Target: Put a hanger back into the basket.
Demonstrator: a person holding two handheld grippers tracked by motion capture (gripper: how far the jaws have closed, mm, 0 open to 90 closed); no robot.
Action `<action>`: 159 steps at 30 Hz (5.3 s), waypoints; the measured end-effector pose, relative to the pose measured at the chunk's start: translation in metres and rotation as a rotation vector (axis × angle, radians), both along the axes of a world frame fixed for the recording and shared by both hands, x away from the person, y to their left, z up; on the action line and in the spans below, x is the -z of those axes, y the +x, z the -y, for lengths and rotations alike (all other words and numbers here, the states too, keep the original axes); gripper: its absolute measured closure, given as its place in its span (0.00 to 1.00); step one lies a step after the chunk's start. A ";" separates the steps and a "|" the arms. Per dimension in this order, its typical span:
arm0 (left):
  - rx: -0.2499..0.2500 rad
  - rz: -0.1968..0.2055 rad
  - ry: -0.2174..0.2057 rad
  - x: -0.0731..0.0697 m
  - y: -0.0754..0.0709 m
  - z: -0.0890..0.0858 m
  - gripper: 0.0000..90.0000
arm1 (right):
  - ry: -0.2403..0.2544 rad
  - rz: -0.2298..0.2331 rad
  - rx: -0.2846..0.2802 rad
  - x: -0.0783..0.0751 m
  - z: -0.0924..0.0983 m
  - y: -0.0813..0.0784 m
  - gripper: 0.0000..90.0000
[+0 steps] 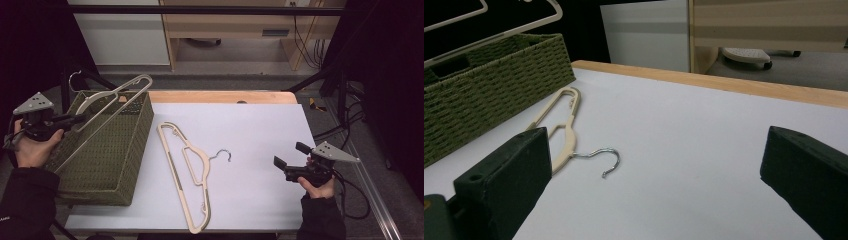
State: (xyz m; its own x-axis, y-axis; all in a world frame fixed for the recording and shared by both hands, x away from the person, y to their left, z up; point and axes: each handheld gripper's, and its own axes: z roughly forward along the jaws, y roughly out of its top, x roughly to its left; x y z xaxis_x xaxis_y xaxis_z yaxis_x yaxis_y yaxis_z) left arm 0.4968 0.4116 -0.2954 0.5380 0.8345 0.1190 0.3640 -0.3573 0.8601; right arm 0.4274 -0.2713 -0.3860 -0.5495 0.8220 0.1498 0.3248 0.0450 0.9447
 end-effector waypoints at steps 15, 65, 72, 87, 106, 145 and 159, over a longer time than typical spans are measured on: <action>-0.028 -0.069 0.032 0.034 -0.005 -0.026 0.96 | 0.001 -0.007 0.001 0.001 0.000 0.001 0.01; 0.043 -0.401 0.235 0.104 -0.001 0.046 0.77 | -0.023 -0.022 -0.046 0.006 -0.021 0.004 0.02; 0.047 -0.387 0.229 0.102 -0.001 0.045 0.70 | -0.021 -0.015 -0.052 0.004 -0.023 0.003 0.02; 0.018 -0.285 0.110 0.086 -0.011 0.032 0.50 | -0.030 -0.004 -0.056 0.002 -0.025 0.001 0.02; 0.077 0.044 -0.116 0.033 -0.048 0.081 0.08 | -0.034 0.004 -0.068 -0.001 -0.038 0.000 0.02; 0.329 0.013 -0.156 0.057 -0.015 0.249 0.11 | -0.040 -0.007 -0.086 0.002 -0.039 -0.001 0.03; 0.384 -0.108 -0.031 0.098 0.014 0.295 0.18 | -0.044 -0.004 -0.095 0.001 -0.038 -0.001 0.03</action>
State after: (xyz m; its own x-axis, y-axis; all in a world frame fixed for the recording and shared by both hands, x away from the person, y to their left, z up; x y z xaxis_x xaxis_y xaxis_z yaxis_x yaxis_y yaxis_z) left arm 0.5107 0.1169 -0.3939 0.8193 0.5729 0.0228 0.2978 -0.4592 0.8369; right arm 0.4261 -0.2331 -0.3871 -0.6244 0.7723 0.1172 0.3214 0.1172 0.9397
